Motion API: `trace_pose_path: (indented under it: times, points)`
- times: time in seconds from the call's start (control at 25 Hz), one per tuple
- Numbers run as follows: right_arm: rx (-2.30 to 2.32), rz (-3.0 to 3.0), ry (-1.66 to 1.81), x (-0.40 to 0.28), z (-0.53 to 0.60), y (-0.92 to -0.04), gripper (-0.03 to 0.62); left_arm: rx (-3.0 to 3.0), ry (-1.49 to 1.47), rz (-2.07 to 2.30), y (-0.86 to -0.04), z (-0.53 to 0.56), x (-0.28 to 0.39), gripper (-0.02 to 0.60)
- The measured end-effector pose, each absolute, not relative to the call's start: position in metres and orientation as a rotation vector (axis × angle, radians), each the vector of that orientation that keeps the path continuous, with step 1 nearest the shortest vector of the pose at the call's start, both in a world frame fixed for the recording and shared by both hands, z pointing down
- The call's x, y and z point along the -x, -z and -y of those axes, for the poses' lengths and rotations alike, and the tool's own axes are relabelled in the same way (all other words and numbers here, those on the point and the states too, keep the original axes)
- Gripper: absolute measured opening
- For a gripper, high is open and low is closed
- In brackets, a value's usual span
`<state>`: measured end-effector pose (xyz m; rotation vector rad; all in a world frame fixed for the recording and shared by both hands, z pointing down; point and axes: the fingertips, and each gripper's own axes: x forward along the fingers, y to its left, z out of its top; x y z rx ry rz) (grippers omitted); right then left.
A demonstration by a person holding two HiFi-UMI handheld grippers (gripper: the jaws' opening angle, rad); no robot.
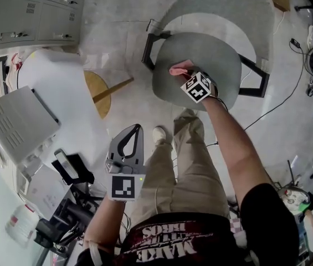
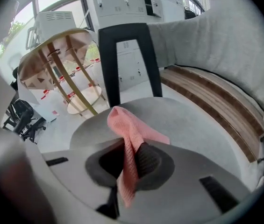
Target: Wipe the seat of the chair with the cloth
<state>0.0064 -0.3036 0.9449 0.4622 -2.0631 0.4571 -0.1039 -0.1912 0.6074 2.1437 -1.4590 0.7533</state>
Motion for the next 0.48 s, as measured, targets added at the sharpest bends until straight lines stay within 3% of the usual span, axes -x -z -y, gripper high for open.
trace_pose_path:
  times: [0.2,0.48]
  points:
    - [-0.396,2.046,-0.379,0.011,0.288,-0.960,0.031,-2.109,-0.738,1.465,-0.616,0.189,0.107,0.006]
    - [-0.361,1.981,-0.299,-0.035,0.283,-0.965,0.031,-2.136,-0.726,1.459,-0.615,0.199,0.101,0.006]
